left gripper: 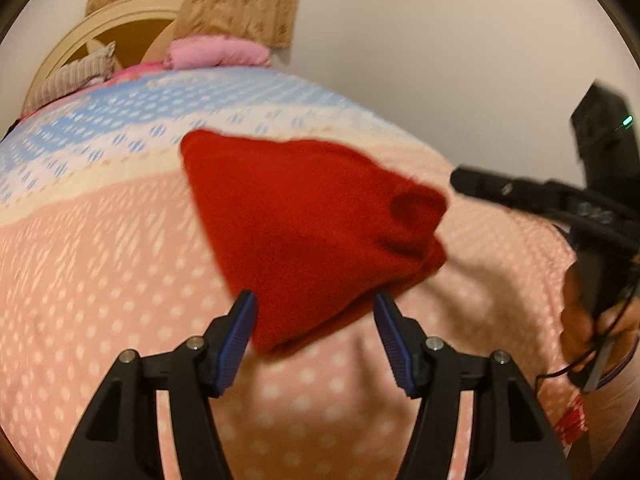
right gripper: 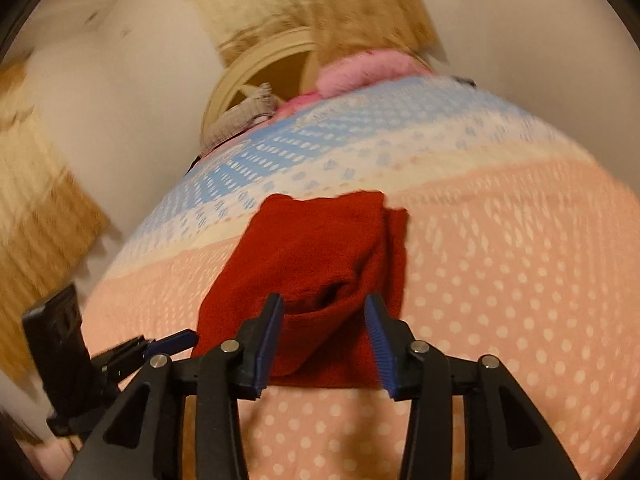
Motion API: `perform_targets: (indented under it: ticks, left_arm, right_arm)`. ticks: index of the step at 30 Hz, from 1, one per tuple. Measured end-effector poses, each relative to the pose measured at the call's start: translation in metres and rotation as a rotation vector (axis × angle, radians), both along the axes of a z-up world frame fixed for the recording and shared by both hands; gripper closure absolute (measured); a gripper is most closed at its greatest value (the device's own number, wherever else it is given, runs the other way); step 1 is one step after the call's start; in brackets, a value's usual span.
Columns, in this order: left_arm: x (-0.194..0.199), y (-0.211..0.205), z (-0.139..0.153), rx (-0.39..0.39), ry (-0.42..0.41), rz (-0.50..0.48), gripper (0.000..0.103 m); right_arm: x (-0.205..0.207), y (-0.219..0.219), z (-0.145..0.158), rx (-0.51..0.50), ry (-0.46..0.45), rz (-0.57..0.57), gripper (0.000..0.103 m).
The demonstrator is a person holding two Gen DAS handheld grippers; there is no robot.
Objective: Fold small clothes
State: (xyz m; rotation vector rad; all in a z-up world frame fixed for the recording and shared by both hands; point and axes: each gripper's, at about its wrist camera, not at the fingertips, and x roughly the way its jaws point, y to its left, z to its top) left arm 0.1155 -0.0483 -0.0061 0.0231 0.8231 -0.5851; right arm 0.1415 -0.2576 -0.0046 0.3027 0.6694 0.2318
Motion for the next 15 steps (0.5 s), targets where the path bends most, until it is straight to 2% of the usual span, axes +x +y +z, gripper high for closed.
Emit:
perform_targets:
  ticks: [2, 4, 7, 8, 9, 10, 11, 15]
  left_arm:
    - [0.002, 0.003, -0.008, 0.012, 0.026, 0.017, 0.038]
    - [0.007, 0.002, -0.019, 0.057, 0.050, 0.063, 0.033]
    - [0.011, 0.006, -0.027, 0.071, 0.065, 0.098, 0.033]
    - [0.011, 0.008, -0.027, 0.070, 0.051, 0.110, 0.033]
    - [0.013, 0.008, -0.026, 0.077, 0.039, 0.119, 0.033]
    - [0.015, 0.007, -0.026, 0.078, 0.033, 0.123, 0.033]
    - [0.016, 0.007, -0.024, 0.074, 0.031, 0.124, 0.035]
    - [0.015, 0.005, -0.020, 0.036, 0.028, 0.085, 0.067]
  right_arm:
    - [0.004, 0.019, 0.003, -0.080, -0.009, 0.067, 0.057]
    - [0.014, 0.037, -0.002, -0.166, 0.016, 0.120, 0.057]
    - [0.030, 0.049, -0.023, -0.274, 0.107, 0.125, 0.061]
    - [0.033, 0.049, -0.029, -0.300, 0.130, 0.113, 0.081]
    - [0.032, 0.047, -0.033, -0.316, 0.143, 0.102, 0.094]
    - [0.032, 0.042, -0.036, -0.325, 0.155, 0.076, 0.094]
    - [0.029, 0.033, -0.037, -0.296, 0.153, 0.046, 0.094]
    - [0.011, -0.009, -0.041, -0.072, 0.146, -0.048, 0.094]
